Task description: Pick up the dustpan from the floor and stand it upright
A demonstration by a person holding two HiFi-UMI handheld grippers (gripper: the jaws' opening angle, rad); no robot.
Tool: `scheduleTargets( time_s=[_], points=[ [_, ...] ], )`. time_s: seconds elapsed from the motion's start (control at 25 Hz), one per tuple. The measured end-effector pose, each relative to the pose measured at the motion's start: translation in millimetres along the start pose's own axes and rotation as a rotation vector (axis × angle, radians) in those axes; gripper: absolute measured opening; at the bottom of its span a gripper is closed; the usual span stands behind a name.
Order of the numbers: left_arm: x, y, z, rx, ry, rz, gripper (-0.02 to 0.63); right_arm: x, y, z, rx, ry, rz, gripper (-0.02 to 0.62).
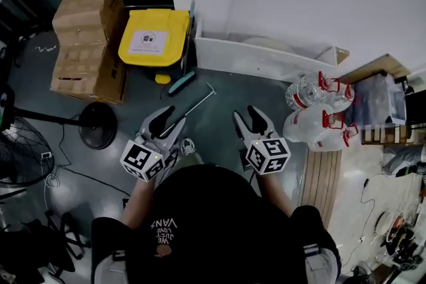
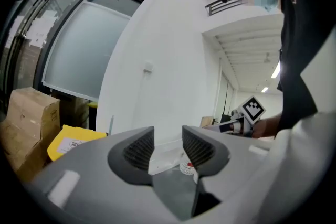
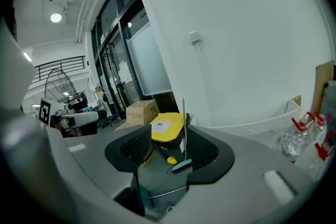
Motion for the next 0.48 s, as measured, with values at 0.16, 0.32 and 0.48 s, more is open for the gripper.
scheduleTargets(
  time_s=[0.16, 0.32, 0.48],
  points=[
    [-29, 0, -10, -0.024, -0.046, -0.009, 0.175, -3, 5, -23, -0.012, -0.039, -0.021, 0.186],
    [-57, -2, -18, -0.036, -0.083, -0.027, 0.176, -2, 9, -47, -0.019, -0.076, -0.03, 0.186],
    [-79, -6, -25, -0.052, -0.075, -0.018, 0.176, 4, 16, -65, -0.026, -0.092, -0.039, 0.186]
  ],
)
Point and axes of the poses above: the fingertips, and each gripper's own axes: z backward along the fingers, x to its right, y out of its top, the point moved 3 cm from there along z, backward along the fingers, and after that the axes turned 8 degrees about -x, right-handed, at the moved point
